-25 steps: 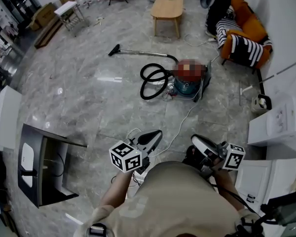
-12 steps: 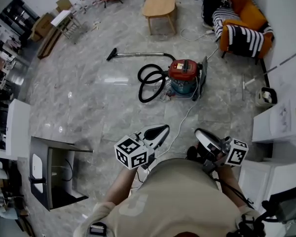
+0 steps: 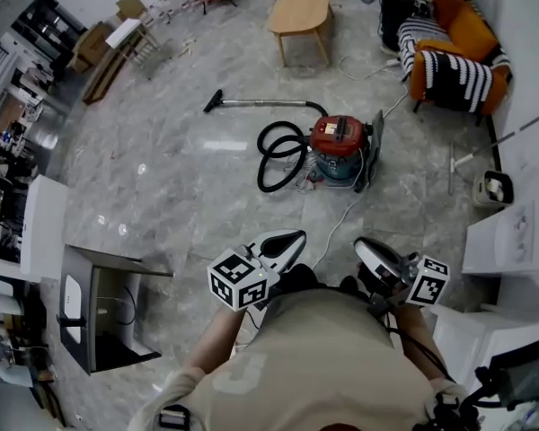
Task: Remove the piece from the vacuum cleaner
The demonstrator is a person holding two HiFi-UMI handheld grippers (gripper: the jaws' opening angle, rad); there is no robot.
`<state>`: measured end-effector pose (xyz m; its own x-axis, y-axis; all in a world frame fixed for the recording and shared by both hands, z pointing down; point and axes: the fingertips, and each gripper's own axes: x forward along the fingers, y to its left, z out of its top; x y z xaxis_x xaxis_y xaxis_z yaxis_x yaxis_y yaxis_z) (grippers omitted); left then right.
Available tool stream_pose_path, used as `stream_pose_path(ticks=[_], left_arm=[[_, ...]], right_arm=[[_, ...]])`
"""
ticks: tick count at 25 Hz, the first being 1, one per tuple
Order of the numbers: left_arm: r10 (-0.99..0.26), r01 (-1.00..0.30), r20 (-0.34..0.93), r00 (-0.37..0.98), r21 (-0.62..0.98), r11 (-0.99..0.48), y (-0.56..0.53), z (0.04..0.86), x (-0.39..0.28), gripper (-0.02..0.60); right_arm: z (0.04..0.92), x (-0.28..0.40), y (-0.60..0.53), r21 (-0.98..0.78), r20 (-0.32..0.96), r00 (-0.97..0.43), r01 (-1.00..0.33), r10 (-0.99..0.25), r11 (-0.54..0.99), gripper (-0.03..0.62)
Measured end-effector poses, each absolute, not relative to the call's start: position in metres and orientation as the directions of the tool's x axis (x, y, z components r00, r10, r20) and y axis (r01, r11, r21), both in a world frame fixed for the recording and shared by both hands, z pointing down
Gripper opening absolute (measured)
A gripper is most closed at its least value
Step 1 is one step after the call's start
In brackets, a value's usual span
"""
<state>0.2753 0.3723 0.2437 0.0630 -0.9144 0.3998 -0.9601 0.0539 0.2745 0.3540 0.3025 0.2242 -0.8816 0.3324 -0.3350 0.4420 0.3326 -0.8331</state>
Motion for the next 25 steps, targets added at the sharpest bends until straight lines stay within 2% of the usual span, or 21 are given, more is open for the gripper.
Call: stream_pose_path(ticks=[12,17,25], left_arm=[[-0.922,-0.967,0.365,0.126,0.252,-0.033,0.339,0.245,0.229,0.003],[-0.942,-0.959,0.315,0.117,0.282,-0.025,0.348,0.244,0.163,0.003],[-0.951,-0.926,0.247,0.184,0.369,-0.082,0.371,0.242,0.053,0.003]], right_arm=[[0.220,0.319,0.266,-0.823,-0.314,-0.917,0.393,0.246,0.411,0.003],[0.217,0.271,0.276,-0.814,-0.290,-0.928,0.368,0.235,0.449,0.003],[0.210,0.160,0.322,-0.815,-0.170,-0.949,0.286,0.264,0.503,0.003]])
